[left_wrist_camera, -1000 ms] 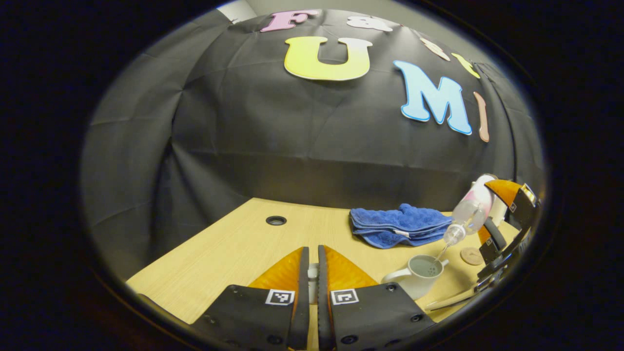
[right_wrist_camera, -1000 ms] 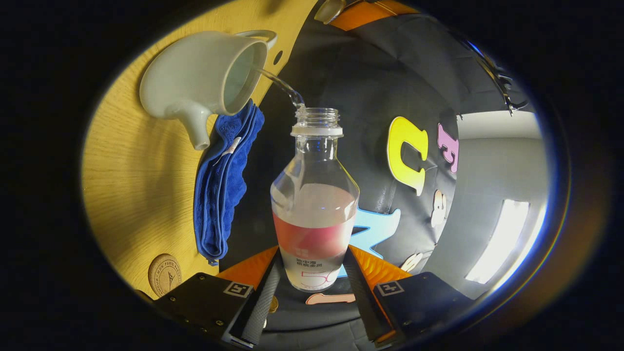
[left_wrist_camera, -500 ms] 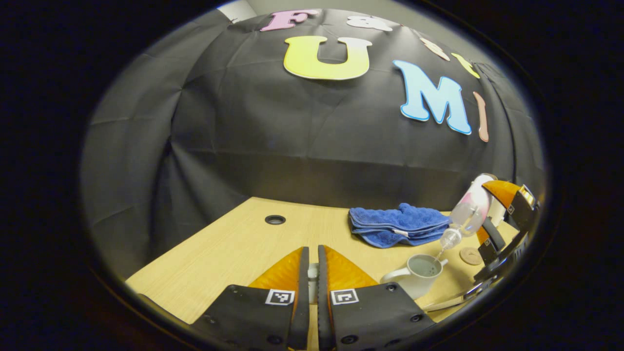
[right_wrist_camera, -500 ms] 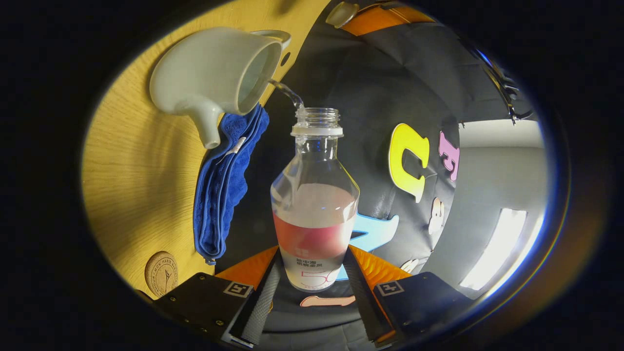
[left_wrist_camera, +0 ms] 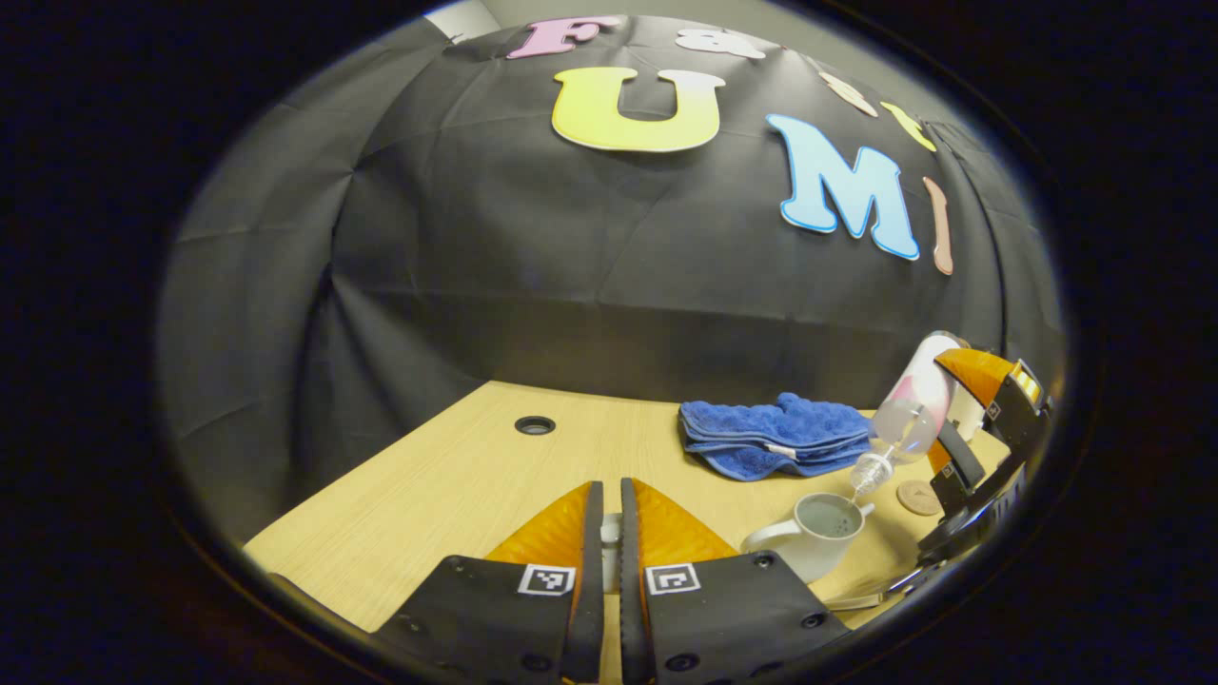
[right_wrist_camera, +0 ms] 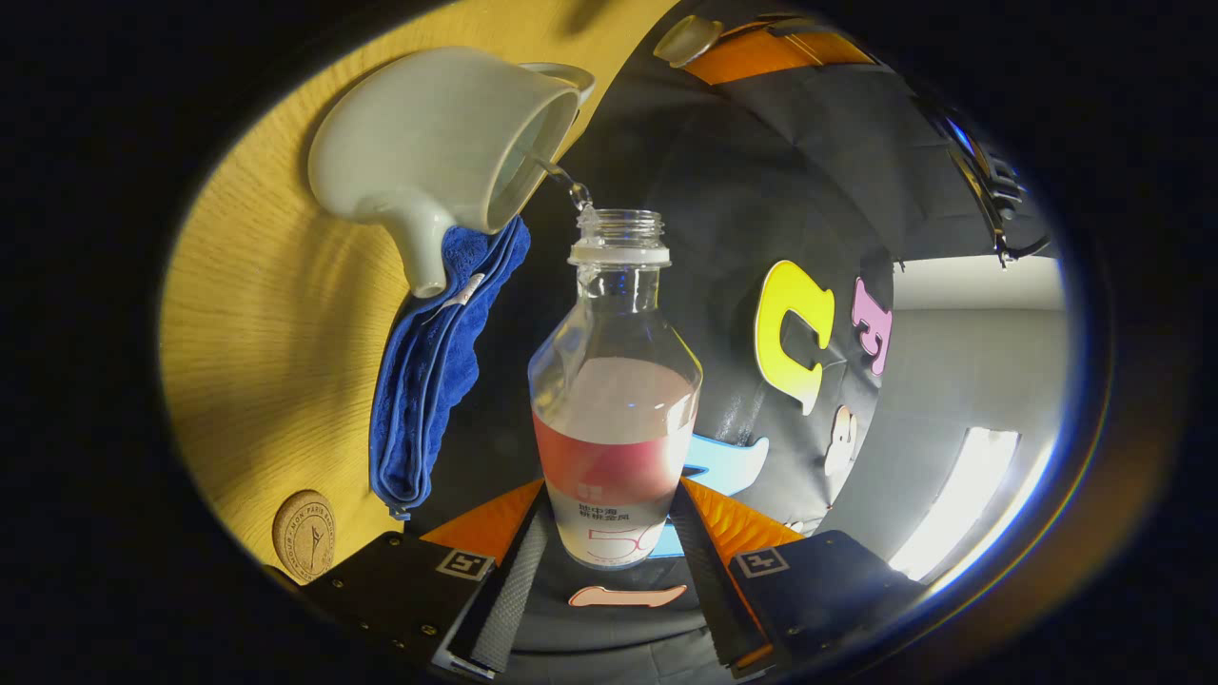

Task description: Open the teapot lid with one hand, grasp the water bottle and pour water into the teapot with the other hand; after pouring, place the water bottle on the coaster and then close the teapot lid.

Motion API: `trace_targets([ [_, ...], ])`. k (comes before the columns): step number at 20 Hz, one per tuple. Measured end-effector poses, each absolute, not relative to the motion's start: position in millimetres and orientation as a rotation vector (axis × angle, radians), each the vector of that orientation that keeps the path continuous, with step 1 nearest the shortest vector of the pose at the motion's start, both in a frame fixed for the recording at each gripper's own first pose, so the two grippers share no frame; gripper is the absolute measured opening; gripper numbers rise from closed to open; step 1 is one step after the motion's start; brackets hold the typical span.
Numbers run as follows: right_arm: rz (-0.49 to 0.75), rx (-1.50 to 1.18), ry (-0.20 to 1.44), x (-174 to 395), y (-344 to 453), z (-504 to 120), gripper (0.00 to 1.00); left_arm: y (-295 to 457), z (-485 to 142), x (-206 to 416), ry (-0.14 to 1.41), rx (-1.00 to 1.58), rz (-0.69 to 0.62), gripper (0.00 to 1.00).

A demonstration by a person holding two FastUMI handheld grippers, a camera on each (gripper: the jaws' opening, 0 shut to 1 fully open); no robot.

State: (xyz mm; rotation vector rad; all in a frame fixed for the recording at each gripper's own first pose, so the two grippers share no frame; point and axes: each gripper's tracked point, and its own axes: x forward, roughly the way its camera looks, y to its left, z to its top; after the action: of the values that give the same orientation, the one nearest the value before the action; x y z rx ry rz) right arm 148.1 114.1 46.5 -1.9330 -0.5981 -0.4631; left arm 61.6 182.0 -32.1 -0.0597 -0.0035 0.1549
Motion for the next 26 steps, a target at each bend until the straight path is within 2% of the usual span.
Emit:
trace_targets([
  [13,-0.465,-1.998,-0.646,146,121,49,0.77,180,-34,62,0.004,-0.06,0.152,0.13],
  [14,-0.474,-2.007,-0.653,146,122,52,0.74,180,-35,62,0.004,-0.061,0.151,0.13],
  [15,-0.473,-2.011,-0.654,146,122,52,0.77,179,-34,63,0.005,-0.061,0.15,0.13],
  [18,-0.475,-2.026,-0.67,143,124,51,0.77,179,-35,62,0.006,-0.063,0.149,0.14],
  [19,-0.477,-2.03,-0.674,143,124,52,0.74,178,-35,62,0.007,-0.063,0.148,0.14],
  [20,-0.483,-2.034,-0.68,142,125,52,0.77,178,-35,62,0.007,-0.064,0.147,0.13],
  [26,-0.509,-2.058,-0.716,138,128,60,0.77,177,-33,61,0.003,-0.068,0.144,0.13],
])
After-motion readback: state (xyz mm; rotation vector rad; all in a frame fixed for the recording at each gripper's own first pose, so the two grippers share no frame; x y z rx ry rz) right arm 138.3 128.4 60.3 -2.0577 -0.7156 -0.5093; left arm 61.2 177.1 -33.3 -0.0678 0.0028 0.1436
